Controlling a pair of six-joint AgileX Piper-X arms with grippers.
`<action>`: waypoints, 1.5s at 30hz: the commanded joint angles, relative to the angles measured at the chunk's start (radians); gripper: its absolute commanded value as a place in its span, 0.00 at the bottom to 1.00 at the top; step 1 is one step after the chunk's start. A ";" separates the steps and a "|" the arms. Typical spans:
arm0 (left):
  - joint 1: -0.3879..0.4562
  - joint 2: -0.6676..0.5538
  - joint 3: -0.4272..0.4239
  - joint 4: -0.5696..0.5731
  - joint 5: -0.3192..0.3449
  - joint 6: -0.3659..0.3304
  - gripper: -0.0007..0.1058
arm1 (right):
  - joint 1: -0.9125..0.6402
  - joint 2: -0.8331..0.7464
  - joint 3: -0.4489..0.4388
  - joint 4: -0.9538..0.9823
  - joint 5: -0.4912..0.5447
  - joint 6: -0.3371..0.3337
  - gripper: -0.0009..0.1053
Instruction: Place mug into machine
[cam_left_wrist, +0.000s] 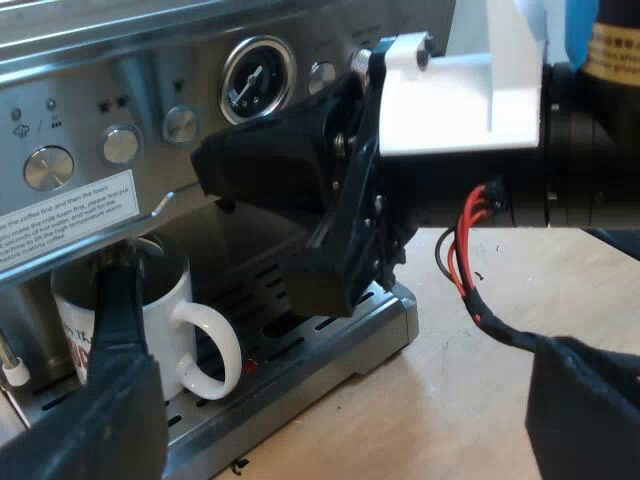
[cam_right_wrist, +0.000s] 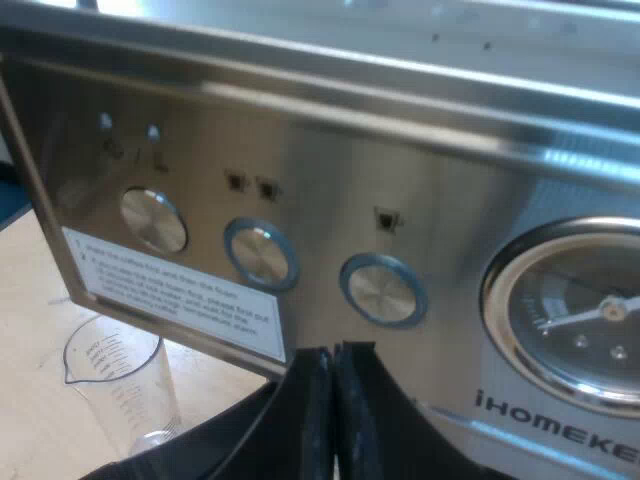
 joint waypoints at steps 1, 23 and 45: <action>0.001 0.000 -0.002 -0.012 0.006 -0.001 0.70 | -0.015 -0.005 -0.013 -0.031 -0.007 -0.019 0.01; 0.001 0.000 -0.002 -0.012 0.007 -0.001 0.70 | -0.022 0.016 -0.013 -0.068 0.014 -0.017 0.01; 0.001 0.000 -0.002 -0.012 0.007 -0.001 0.70 | -0.069 0.033 -0.018 -0.086 0.008 -0.006 0.01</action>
